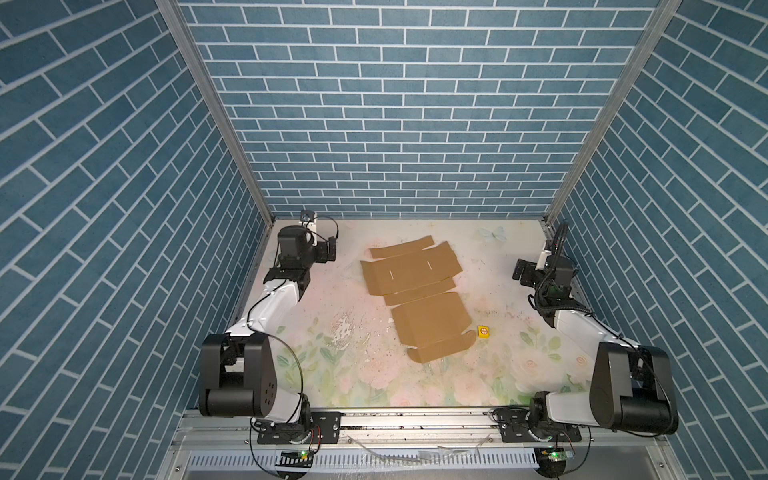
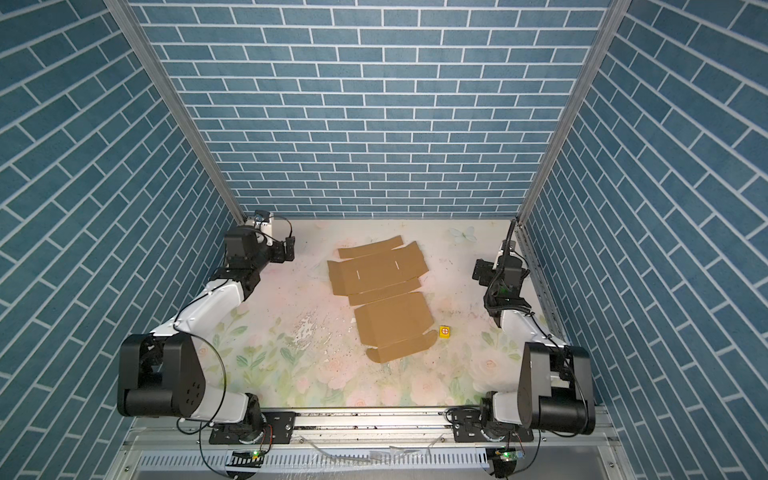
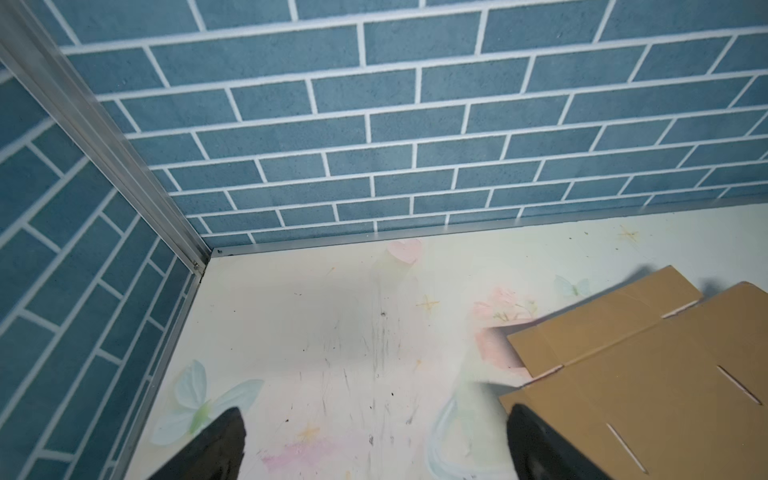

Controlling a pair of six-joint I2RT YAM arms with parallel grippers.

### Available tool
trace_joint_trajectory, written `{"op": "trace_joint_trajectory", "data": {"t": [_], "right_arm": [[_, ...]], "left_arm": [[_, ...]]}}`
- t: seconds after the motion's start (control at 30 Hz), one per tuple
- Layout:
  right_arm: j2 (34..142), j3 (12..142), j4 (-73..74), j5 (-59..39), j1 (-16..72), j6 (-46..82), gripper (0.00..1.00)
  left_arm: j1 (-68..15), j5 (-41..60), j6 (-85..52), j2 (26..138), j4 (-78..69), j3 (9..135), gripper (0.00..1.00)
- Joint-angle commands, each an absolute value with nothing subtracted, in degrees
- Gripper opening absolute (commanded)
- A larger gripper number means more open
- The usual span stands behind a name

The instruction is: Fold the paper box

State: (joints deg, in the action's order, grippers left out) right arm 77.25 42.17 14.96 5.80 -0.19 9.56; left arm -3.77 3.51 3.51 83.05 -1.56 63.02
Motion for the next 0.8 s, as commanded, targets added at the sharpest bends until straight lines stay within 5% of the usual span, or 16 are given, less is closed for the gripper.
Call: {"op": "trace_joint_trajectory", "data": {"t": [0.0, 0.43, 0.77], "right_arm": [[77.08, 48.58, -1.82, 4.2, 2.21, 14.95, 0.96], [97.51, 69.33, -13.95, -14.19, 8.22, 22.58, 0.87], [117.03, 86.36, -19.38, -23.53, 9.95, 22.59, 0.85]], "left_arm": [[-8.18, 0.52, 0.75, 81.56, 20.99, 70.64, 0.99], [-7.73, 16.5, -25.27, 85.6, 14.78, 59.04, 1.0], [-7.03, 18.82, -29.41, 86.97, 10.63, 56.07, 1.0]]}}
